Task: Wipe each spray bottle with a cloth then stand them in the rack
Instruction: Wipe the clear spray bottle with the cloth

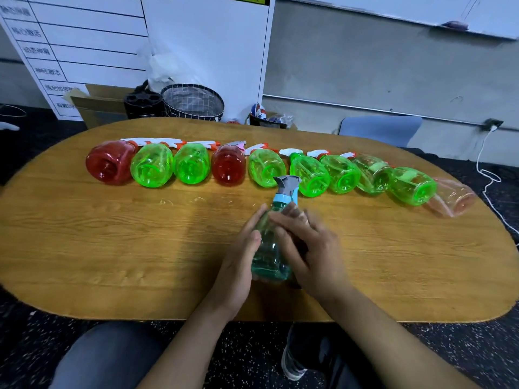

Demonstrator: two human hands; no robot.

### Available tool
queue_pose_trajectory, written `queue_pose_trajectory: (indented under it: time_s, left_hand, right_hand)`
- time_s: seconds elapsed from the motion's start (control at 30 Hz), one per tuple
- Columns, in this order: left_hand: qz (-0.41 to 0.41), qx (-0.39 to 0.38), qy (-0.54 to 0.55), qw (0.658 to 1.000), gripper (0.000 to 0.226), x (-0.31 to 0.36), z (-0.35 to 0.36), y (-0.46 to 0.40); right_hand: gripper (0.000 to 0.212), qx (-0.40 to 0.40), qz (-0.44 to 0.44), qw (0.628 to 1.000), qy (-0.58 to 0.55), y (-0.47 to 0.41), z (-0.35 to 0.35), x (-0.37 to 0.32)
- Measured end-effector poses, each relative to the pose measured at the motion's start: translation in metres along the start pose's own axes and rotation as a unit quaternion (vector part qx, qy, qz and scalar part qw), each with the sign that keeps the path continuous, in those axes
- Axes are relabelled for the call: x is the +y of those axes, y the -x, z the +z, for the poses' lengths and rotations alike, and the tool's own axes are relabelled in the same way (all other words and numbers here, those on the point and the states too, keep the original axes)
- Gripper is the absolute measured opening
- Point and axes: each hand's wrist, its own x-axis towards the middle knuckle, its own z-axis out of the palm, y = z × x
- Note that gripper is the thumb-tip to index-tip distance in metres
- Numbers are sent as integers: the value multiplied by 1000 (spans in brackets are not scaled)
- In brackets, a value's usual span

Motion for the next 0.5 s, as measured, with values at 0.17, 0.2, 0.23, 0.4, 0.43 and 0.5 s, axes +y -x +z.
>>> queue_pose_trajectory:
  time_s: [0.17,0.2,0.23,0.4,0.43,0.5]
  left_hand:
    - [15,12,-43,999,51,3,1,-2]
    - [14,16,-43,999,51,4,1,-2]
    - [14,18,-41,999,51,4,1,-1]
    - [14,15,-36,999,46,3,1,2]
    - [12,11,-34,999,46,2,1,2]
    - [3,0,-21,1000,46,2,2,1]
  right_hand:
    - [27,-68,-158,984,44,37,-4,0]
    - [26,-86,-184,977,66,43,-4,0]
    - [25,-98,-198,972,75,46,-5,1]
    - [27,0,-61,998,-25,18,-19,-8]
    - [28,26,-23,999,-21,4,-22,-8]
    - [29,40,28,999,10,-22,-21,-4]
